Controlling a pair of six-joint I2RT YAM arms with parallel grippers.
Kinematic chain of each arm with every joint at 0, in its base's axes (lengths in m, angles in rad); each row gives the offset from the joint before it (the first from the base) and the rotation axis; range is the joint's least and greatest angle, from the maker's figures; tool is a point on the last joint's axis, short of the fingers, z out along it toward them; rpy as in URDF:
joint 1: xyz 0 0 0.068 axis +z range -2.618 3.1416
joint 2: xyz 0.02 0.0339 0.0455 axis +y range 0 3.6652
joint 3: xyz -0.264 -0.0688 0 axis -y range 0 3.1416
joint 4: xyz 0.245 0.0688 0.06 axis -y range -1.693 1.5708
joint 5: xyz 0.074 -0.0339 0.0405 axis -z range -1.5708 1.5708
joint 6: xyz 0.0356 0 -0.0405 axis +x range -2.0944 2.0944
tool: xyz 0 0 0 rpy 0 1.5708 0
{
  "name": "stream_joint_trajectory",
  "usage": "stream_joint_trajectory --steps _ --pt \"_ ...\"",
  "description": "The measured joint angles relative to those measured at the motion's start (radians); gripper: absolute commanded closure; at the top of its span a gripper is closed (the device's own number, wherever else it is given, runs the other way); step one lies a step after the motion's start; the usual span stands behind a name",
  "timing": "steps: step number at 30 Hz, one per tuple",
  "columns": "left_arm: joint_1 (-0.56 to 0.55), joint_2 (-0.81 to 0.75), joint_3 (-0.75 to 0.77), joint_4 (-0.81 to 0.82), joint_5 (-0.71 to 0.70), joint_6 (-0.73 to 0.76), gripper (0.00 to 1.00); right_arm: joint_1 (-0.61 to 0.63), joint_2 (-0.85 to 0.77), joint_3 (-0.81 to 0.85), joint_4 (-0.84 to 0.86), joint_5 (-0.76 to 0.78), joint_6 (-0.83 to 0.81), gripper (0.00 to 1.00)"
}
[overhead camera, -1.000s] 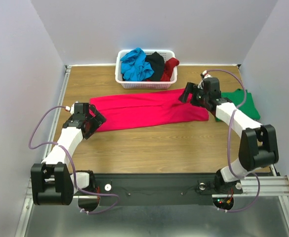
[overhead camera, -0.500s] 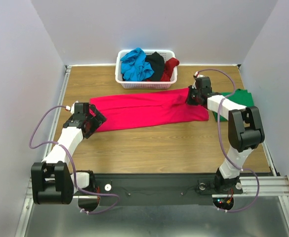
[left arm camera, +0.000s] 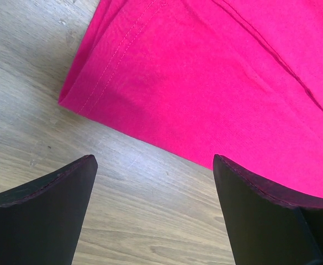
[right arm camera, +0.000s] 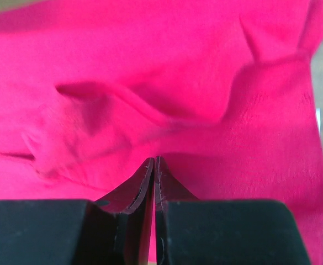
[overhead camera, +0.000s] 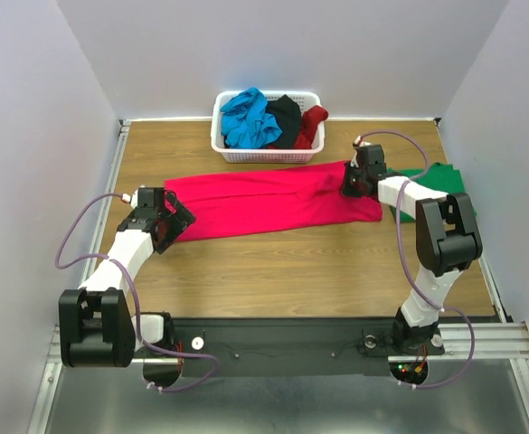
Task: Fold and stack the t-shirts
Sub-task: Fold the tshirt
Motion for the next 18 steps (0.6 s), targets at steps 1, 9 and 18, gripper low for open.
stream_joint_trajectory --steps 1,9,18 --pt "0.000 0.002 0.000 0.001 0.000 0.000 0.02 0.000 -0.007 -0.018 0.000 0.000 0.003 0.91" --pt "0.000 0.012 -0.010 0.015 0.000 0.002 0.02 0.000 -0.008 -0.038 0.013 0.003 0.004 0.91" --pt "0.000 0.012 -0.010 0.013 0.000 0.005 0.02 0.000 0.116 0.091 0.031 -0.005 0.016 0.91"
